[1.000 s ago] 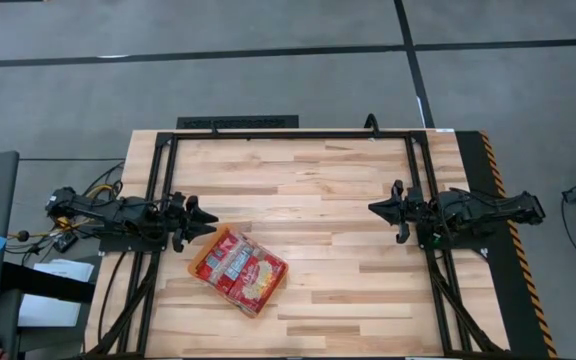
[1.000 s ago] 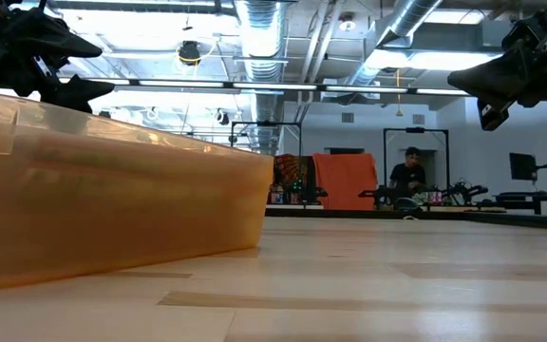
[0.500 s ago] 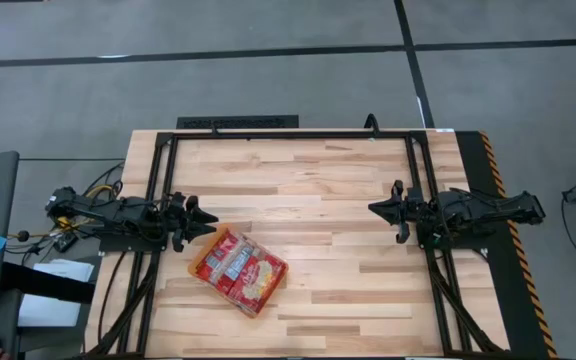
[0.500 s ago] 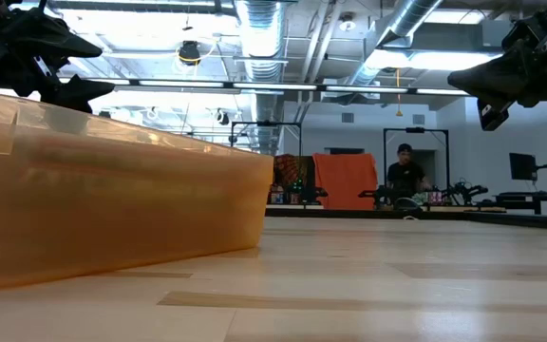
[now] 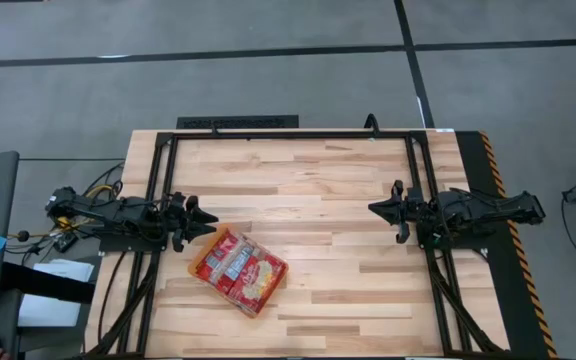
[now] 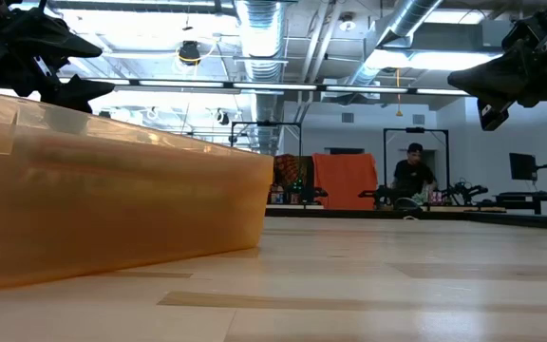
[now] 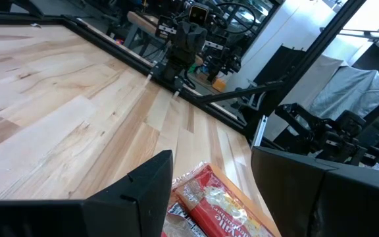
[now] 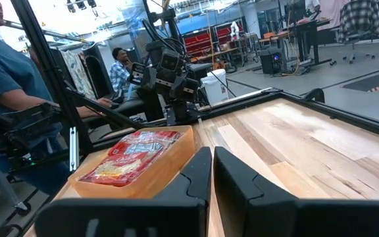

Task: Sort popcorn bags into baskets
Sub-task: Return to Home Position

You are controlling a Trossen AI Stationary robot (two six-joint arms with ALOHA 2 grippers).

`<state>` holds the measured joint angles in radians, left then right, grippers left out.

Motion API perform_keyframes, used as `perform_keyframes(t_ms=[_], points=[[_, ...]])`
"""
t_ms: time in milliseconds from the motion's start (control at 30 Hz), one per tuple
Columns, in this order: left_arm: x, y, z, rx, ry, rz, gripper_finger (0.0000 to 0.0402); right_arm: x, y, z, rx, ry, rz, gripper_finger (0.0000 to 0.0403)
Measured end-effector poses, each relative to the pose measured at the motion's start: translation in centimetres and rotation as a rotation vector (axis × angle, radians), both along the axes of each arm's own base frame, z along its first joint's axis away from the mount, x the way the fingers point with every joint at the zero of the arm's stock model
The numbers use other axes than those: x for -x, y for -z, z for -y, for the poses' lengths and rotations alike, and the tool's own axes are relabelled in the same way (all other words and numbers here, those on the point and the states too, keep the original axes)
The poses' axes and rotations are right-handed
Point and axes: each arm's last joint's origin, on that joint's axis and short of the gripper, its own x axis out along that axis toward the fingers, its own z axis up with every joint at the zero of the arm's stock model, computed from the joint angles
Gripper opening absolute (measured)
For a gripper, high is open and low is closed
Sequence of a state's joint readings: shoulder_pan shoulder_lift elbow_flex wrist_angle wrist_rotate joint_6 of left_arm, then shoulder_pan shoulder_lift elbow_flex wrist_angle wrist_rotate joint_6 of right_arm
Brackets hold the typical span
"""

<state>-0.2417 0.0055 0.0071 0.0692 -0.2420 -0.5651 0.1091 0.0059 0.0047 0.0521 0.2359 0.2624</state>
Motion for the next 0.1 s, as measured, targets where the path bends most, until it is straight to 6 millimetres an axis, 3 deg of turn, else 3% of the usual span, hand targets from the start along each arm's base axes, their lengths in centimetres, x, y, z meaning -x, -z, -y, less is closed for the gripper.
perform_keyframes(t_ms=[100], points=[[0.0, 0.0, 0.0, 0.0, 0.0, 0.0, 0.0197, 0.0, 0.0, 0.0, 0.0, 0.0, 0.0, 0.0043]])
